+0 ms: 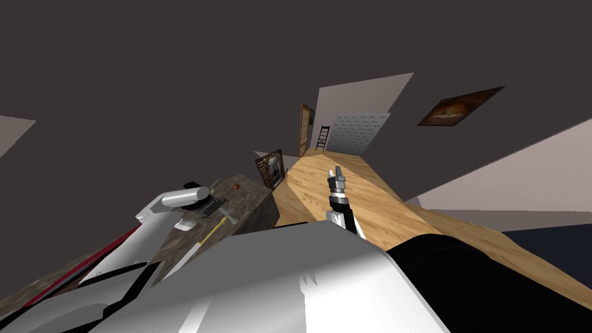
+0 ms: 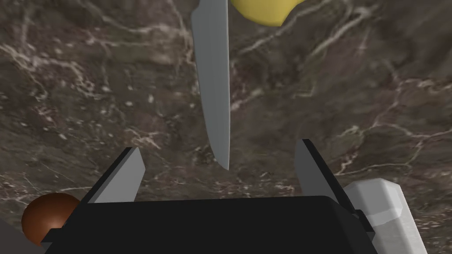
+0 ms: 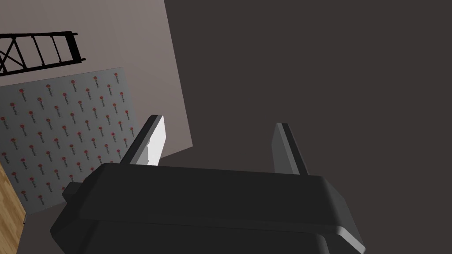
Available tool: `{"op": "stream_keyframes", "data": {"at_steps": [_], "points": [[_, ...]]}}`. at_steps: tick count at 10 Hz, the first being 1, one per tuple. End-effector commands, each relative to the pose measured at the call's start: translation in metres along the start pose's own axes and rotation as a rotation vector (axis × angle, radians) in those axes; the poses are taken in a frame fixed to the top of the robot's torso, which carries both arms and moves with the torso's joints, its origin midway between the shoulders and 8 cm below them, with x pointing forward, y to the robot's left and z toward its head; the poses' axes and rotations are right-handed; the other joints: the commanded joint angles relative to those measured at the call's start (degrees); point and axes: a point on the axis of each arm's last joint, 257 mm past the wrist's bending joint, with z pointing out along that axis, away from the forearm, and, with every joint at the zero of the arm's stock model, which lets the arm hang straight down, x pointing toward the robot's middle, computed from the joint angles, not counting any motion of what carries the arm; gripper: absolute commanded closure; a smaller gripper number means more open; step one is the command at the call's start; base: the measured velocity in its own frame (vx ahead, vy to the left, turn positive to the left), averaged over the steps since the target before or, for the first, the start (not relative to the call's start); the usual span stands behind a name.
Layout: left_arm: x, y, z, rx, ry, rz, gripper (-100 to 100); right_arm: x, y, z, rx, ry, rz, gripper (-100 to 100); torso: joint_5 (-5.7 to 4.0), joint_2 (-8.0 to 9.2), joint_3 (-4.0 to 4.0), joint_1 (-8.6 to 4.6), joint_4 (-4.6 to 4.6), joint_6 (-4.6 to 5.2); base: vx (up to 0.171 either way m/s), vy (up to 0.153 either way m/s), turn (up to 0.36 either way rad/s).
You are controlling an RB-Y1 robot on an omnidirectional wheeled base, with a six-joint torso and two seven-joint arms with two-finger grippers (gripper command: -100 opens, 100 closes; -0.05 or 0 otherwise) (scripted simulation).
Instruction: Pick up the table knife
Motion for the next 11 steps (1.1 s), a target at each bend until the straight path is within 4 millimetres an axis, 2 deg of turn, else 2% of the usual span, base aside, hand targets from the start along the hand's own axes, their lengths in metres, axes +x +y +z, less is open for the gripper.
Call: {"op": "stream_keyframes", "data": {"at_steps": [1, 7, 8, 9, 10, 11], "points": [[0.006, 0.011, -0.002, -0.032, 0.046, 0.003, -100, 0.0, 0.0, 0.0, 0.0, 0.0, 0.0, 0, 0.0, 0.0, 0.0, 0.0, 0.0, 0.0, 0.012, 0.002, -0.135], [0.023, 0.036, -0.008, -0.111, 0.165, 0.006, -100, 0.0, 0.0, 0.0, 0.0, 0.0, 0.0, 0, 0.0, 0.0, 0.0, 0.0, 0.0, -0.02, 0.01, 0.004, -0.066], [0.021, 0.034, -0.009, -0.103, 0.152, 0.005, -100, 0.0, 0.0, 0.0, 0.0, 0.0, 0.0, 0, 0.0, 0.01, 0.01, 0.0, 0.0, -0.03, 0.0, 0.0, 0.0], [0.022, 0.035, -0.009, -0.106, 0.156, 0.006, 0, 0.0, 0.0, 0.0, 0.0, 0.0, 0.0, 0, 0.0, 0.03, 0.02, 0.0, 0.01, -0.03, 0.0, 0.0, 0.0], [0.027, 0.035, 0.003, -0.106, 0.156, 0.0, -100, 0.0, 0.0, 0.0, 0.0, 0.0, 0.0, 0, 0.0, 0.04, 0.02, -0.01, 0.01, -0.03, -0.006, 0.022, -0.041], [0.029, 0.035, 0.008, -0.106, 0.156, -0.002, -100, 0.0, 0.0, 0.0, 0.0, 0.0, 0.0, 0, 0.02, 0.06, 0.03, 0.06, 0.01, -0.02, -0.012, 0.037, -0.047]]}}
